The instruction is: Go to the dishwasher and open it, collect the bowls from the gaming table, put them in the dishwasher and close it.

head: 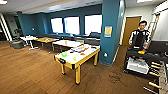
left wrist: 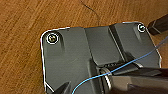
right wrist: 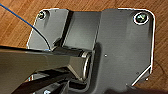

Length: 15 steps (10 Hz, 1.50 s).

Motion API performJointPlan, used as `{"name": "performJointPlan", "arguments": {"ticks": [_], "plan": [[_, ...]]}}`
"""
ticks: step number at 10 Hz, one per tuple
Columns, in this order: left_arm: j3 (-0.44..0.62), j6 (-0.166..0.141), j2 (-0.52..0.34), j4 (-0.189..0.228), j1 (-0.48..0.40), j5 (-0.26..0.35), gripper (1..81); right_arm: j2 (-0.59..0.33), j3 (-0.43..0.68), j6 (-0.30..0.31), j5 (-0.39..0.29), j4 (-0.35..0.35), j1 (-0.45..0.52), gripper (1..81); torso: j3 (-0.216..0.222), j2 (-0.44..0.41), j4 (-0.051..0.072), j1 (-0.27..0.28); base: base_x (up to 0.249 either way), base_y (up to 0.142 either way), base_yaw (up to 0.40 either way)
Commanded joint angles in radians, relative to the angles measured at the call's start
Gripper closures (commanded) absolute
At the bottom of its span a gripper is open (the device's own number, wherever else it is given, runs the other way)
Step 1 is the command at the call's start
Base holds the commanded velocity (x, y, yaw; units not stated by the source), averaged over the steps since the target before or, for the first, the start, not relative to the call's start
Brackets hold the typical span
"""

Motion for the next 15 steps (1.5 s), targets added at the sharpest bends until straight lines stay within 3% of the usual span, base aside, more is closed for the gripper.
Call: {"name": "performJointPlan", "arguments": {"ticks": [1,9,15], "plan": [[0.002,-0.002,-0.006,-0.002,-0.046,0.047,1.0,0.003,0.004,-0.003,-0.045,-0.005,0.045,1.0,0.000,0.000,0.000,0.000,0.000,0.000,0.000],[0.004,0.003,-0.003,0.003,-0.043,0.045,1.0,0.003,0.004,-0.003,-0.045,-0.005,0.045,1.0,0.000,0.000,0.000,0.000,0.000,0.000,0.000],[0.004,0.003,-0.003,-0.002,-0.043,0.045,1.0,0.003,0.004,-0.003,-0.045,-0.005,0.044,1.0,0.000,0.000,0.000,0.000,0.099,0.000,0.000]]}}
